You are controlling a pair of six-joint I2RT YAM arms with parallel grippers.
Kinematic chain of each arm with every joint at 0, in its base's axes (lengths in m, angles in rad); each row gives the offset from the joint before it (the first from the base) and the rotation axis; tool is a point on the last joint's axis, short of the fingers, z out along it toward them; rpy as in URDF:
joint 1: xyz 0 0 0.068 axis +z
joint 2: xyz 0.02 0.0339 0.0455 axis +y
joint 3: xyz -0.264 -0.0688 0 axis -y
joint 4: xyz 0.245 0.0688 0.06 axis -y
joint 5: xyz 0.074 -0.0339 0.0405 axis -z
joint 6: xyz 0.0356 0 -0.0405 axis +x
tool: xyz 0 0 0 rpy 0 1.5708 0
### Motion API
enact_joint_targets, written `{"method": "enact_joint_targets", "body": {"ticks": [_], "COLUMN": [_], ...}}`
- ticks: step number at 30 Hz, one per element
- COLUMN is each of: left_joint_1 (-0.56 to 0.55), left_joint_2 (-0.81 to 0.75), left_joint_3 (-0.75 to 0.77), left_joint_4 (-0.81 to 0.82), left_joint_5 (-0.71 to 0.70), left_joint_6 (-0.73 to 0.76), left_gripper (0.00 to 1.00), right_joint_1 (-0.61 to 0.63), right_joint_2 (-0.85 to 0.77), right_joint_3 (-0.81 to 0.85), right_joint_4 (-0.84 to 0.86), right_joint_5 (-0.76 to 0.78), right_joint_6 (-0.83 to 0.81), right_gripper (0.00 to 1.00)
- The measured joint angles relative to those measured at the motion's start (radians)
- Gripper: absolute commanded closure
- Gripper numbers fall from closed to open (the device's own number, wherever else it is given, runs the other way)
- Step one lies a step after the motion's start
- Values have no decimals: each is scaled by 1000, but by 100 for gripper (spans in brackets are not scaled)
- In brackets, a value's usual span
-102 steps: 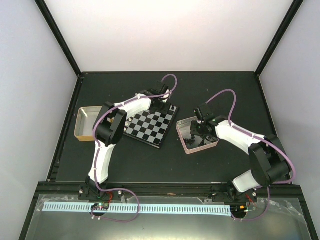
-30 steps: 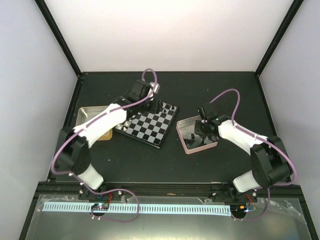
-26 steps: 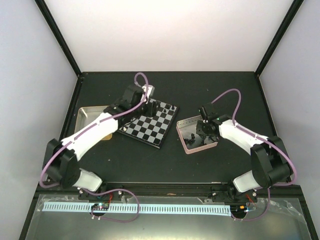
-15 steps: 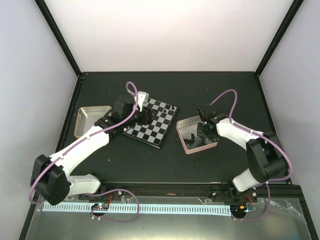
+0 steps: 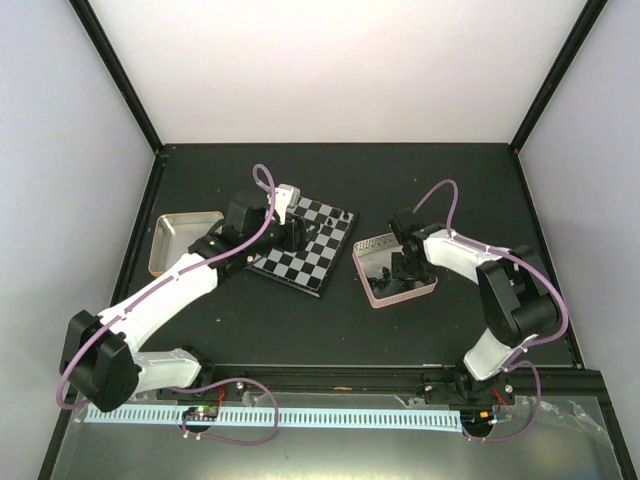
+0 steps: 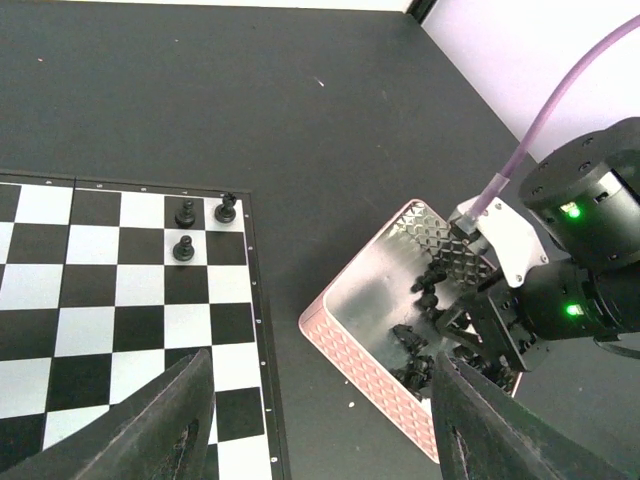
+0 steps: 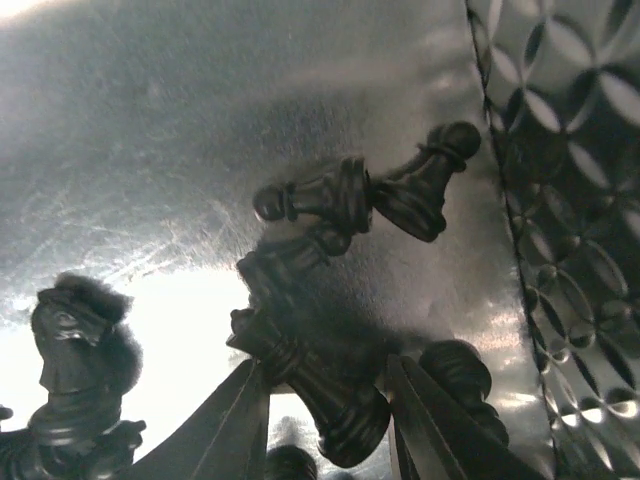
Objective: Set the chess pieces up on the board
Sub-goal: Pick up the chess piece from the storage box, then place the chess piece on the chessboard.
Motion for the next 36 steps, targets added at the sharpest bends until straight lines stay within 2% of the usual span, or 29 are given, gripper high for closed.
{"method": "enact_joint_targets", "body": {"ticks": [7,14,22,26,31,36], "left_joint_1": [0,0,0,0,0,0], "left_joint_2": [-9,-13,4,68,192,248], "left_joint_3": [0,0,1,25,111,177], "left_joint_4": [4,5,20,23,-4,-34], "left_joint_5": [13,32,124,222,374,505], "left_joint_6": [-1,-14,-64,-107,-145,-156], "left_gripper": [39,38,36,33,31,32], "right_joint_1": [0,0,0,0,1,23], "right_joint_2": [21,13,-110,-217,-344,-423], "right_joint_3": [28,17,-59,-128,-202,-254], "right_joint_4": [-3,74,224,328,490,626], "right_joint_5": [3,-4,-54,-164,-412,-622], "right_joint_6": [-12,-20,-51,-92,-142,-163], "right_gripper": [86,87,87,87,86,86]}}
